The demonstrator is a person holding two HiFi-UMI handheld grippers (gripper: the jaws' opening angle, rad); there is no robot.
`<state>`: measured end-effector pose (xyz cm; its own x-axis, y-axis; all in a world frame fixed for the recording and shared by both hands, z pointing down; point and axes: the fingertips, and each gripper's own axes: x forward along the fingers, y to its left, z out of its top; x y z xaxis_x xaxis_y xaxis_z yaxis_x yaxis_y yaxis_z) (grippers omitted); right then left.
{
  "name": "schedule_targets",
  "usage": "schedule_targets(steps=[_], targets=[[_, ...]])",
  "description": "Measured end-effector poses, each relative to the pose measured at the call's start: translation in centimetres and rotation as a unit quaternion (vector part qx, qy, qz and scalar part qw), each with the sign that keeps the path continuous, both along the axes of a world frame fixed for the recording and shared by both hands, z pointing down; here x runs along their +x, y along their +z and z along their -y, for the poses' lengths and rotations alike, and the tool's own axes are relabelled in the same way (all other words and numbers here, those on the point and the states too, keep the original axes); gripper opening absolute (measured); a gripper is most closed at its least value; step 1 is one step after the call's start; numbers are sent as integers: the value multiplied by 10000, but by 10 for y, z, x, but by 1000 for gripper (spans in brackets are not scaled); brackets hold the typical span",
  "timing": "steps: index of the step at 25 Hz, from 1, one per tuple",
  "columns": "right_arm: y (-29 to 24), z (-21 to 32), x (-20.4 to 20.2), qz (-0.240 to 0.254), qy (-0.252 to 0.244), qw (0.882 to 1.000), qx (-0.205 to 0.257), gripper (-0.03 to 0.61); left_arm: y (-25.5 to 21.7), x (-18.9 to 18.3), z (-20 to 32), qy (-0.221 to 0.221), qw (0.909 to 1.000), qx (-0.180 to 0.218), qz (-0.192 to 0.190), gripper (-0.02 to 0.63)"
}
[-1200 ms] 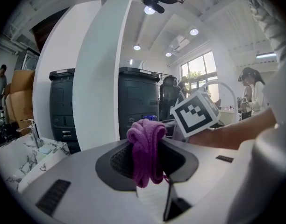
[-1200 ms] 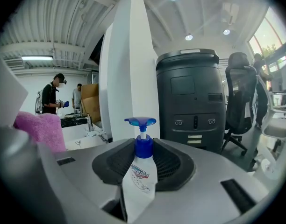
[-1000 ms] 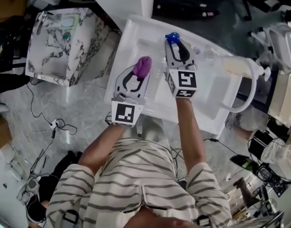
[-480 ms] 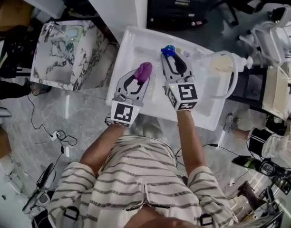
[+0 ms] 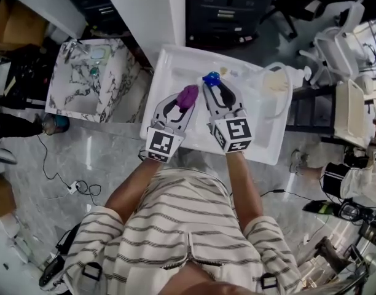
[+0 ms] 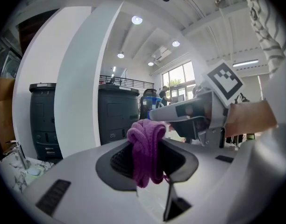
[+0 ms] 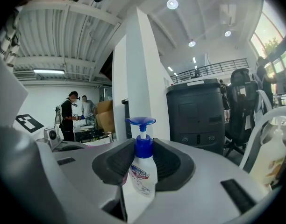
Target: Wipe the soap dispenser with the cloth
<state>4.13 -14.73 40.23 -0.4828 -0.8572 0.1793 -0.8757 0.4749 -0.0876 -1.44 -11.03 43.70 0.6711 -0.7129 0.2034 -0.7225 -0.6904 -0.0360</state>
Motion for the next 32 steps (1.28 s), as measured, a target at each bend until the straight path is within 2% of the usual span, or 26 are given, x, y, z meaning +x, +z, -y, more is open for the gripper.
schedule_targets(steps=[21, 32], targets=[[-10, -26, 2, -122, 151, 9998, -26, 130, 0, 37, -35, 813, 9964, 219, 72, 126], [-12, -35, -1, -105, 81, 9999, -45, 130, 11, 60, -45, 1097, 9939, 104, 85, 126]])
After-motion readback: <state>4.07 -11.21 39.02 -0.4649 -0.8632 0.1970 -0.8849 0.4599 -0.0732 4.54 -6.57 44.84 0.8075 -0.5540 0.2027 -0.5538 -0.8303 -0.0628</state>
